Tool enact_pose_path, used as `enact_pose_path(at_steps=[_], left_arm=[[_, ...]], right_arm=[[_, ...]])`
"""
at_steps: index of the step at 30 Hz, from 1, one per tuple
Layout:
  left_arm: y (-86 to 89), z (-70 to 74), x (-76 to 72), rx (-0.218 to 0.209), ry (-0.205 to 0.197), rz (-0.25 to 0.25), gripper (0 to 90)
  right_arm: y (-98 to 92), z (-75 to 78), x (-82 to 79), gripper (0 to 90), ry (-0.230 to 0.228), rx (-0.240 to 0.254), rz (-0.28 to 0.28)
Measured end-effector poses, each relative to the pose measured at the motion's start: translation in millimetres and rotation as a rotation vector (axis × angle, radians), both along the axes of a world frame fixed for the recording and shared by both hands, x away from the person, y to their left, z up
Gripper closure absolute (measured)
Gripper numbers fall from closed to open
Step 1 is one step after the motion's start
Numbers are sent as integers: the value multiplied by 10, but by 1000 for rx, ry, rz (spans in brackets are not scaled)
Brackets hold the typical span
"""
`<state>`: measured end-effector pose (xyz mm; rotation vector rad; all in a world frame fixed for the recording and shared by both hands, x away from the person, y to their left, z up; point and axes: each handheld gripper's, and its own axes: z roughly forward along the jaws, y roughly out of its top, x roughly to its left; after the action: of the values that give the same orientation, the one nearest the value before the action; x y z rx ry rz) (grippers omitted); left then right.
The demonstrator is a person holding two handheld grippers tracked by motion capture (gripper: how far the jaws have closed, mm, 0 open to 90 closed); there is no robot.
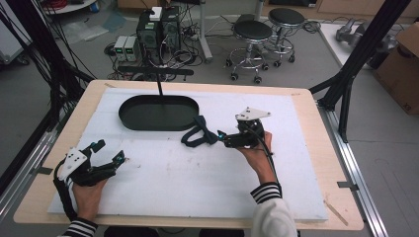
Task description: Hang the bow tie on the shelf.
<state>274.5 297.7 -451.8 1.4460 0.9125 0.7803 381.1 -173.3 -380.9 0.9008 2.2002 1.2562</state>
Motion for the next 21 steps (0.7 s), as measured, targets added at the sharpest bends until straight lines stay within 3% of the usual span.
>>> enact_pose_path(at_steps=[5, 9, 21], left_arm=[[2, 1, -1, 1, 0, -1, 159], [1, 0, 0, -2, 1, 1, 158], [0, 1, 0, 0, 0, 0, 158]], right_arm=[[92, -6, 83, 105, 18, 6, 8], [194, -39, 169, 105, 56, -8, 38], [212, -111, 258, 106, 96, -14, 52]])
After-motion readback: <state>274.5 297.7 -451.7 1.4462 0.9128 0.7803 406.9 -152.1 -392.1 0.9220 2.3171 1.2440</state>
